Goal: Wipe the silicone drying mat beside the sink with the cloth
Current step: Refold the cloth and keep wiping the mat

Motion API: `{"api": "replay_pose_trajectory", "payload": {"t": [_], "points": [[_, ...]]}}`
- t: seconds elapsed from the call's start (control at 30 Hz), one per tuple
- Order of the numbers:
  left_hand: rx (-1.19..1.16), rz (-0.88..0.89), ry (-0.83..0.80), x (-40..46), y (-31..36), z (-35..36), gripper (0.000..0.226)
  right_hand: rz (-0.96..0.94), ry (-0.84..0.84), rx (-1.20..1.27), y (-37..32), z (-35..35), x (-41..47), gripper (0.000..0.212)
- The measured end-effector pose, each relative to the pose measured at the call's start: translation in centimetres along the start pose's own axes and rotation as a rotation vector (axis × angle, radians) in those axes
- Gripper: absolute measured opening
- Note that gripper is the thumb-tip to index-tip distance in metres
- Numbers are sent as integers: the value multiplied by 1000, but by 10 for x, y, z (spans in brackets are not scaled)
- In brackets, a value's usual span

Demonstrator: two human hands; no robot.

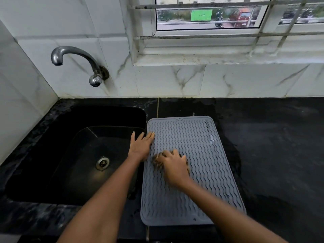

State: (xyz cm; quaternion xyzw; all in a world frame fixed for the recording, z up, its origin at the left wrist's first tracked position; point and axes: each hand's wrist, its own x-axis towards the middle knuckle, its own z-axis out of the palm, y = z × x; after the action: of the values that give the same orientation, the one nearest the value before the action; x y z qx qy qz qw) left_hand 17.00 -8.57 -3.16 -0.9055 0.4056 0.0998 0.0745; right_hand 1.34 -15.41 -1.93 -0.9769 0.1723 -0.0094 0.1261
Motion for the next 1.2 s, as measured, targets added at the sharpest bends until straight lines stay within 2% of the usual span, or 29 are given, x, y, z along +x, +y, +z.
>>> {"api": "replay_pose_trajectory", "payload": {"t": [0.13,0.2,0.23,0.3,0.37,0.47,0.57,0.73,0.87,0.97,1.03,1.07,1.13,1.2], "points": [[6,-20,1,-10,8,0,69,-59,-116,0,-10,1,-49,39],[2,-27,7,-17,9,1,69,-77,-199,122,-5,-12,-45,30],[0,-23,6,-20,9,2,68,-84,-197,213,-1,-19,-38,28],[-3,-23,12,-27,9,5,69,-45,-90,308,8,-29,-18,33],[-19,-39,28,-36,11,9,72,3,-26,271,13,-31,0,42],[-49,-49,37,-53,14,16,71,-6,-198,60,5,-24,5,51],[-53,-32,29,-66,12,18,67,-58,-194,-81,-7,-14,-22,51],[-12,-39,-9,-78,16,13,70,-188,-238,14,-9,-13,-90,49],[-8,-46,-20,-91,27,14,75,-199,-308,94,-15,-16,-131,46],[-24,-24,-7,-100,28,16,69,-218,-329,128,-18,-21,-140,39],[-103,-8,22,-107,23,16,62,-217,-395,309,-13,-33,-135,31],[-174,-11,53,-109,21,15,59,-181,-449,494,-8,-40,-131,29],[-325,-45,144,-113,15,10,54,36,-481,984,3,-53,-126,39],[-515,-95,192,-116,13,0,45,322,-382,1406,14,-55,-119,40]]}}
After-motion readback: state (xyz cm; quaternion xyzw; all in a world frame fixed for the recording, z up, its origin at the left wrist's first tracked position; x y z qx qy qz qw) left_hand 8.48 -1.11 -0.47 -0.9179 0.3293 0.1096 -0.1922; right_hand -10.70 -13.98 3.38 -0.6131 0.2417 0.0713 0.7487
